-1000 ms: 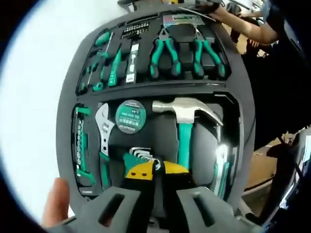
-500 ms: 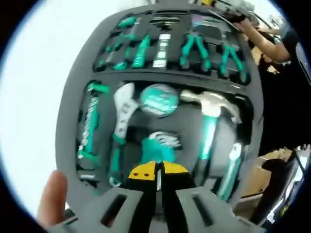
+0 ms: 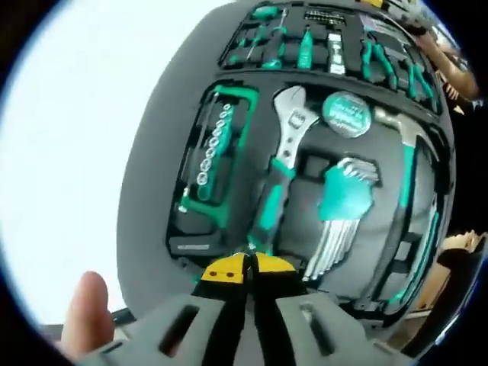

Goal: Pick up the tools and put them into their designated positions in the toolbox.

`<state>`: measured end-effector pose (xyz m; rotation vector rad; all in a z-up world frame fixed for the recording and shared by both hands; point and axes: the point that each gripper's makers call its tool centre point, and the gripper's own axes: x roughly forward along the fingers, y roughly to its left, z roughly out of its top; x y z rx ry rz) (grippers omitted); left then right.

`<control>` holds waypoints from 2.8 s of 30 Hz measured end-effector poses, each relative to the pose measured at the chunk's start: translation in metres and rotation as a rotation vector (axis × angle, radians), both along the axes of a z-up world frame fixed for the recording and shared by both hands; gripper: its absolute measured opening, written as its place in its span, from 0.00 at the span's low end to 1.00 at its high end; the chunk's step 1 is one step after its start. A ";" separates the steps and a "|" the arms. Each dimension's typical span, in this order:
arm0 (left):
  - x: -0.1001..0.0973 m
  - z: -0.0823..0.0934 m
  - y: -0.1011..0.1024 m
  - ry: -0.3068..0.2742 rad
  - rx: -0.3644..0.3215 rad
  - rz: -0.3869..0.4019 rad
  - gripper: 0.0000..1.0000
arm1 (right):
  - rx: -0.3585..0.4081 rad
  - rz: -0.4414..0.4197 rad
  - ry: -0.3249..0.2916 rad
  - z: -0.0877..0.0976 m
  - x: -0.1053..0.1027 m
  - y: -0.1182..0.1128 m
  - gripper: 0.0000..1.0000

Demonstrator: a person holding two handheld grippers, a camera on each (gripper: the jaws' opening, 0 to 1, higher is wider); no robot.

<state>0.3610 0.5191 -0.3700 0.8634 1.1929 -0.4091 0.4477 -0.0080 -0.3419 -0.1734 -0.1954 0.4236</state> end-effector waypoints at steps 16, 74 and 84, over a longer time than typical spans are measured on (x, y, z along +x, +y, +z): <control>0.027 0.001 0.015 -0.034 0.026 -0.026 0.00 | -0.021 -0.014 0.018 -0.004 -0.001 0.001 0.10; 0.084 -0.035 -0.010 0.312 -0.051 -0.120 0.00 | -0.017 -0.018 0.011 -0.003 0.006 -0.002 0.10; 0.087 -0.037 -0.007 0.345 -0.061 -0.067 0.00 | -0.017 -0.017 0.008 -0.002 0.005 -0.002 0.10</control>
